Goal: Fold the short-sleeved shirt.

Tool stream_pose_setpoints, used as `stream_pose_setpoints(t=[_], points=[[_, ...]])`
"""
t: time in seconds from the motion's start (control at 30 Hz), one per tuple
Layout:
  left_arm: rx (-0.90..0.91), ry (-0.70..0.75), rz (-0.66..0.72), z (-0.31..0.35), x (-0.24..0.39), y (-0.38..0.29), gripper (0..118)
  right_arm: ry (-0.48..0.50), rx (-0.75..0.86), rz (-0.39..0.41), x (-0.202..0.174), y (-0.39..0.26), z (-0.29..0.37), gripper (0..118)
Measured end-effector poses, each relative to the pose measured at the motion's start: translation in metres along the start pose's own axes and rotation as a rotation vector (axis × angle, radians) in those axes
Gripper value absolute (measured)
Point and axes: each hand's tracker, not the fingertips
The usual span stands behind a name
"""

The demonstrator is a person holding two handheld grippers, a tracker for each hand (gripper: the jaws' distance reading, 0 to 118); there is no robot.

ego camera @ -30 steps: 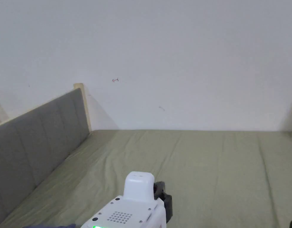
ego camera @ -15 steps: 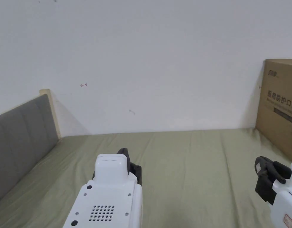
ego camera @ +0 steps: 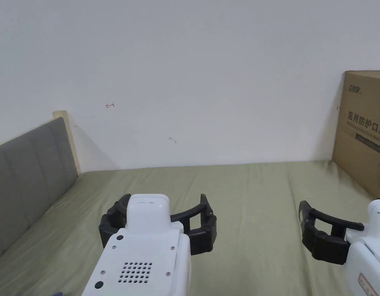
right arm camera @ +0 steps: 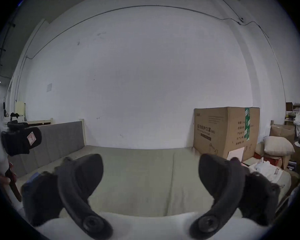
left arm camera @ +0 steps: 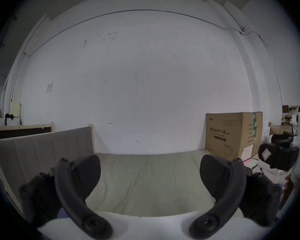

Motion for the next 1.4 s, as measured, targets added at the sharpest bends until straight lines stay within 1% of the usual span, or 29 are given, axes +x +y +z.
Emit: stream_pose_setpoints(t=[0.1,0.33,0.5,0.6,0.77,0.87,0.97,1.13,1.3,1.4], points=[[0.004,0.011,-0.021,0.004,0.003,-0.001,116,0.001,0.000,-0.002,0.001,0.000,0.001,118],[-0.019,0.027,0.022,0.007,-0.002,0.001,116,-0.003,-0.021,0.004,-0.001,0.000,0.005,118],[-0.047,-0.034,0.040,0.010,-0.010,0.001,115,0.010,-0.033,0.009,-0.005,0.003,0.003,118],[-0.065,-0.042,0.060,0.011,-0.011,0.000,115,0.012,-0.036,0.010,-0.008,0.004,0.002,118],[-0.090,-0.015,0.035,0.008,-0.009,-0.005,115,0.020,-0.058,0.002,-0.011,0.003,-0.001,118],[-0.109,-0.048,0.088,0.008,-0.012,-0.006,115,0.023,-0.076,0.002,-0.012,0.001,-0.003,118],[-0.119,-0.040,0.124,0.007,-0.014,-0.005,115,0.022,-0.081,0.020,-0.014,0.000,-0.004,118],[-0.138,-0.018,0.122,0.003,-0.014,-0.003,115,0.025,-0.094,0.023,-0.014,0.001,-0.005,118],[-0.161,-0.009,0.170,0.002,-0.018,-0.003,115,0.030,-0.104,0.015,-0.015,0.000,-0.005,118],[-0.189,0.005,0.166,0.000,-0.019,-0.003,115,0.028,-0.114,0.016,-0.015,-0.003,-0.006,118]])
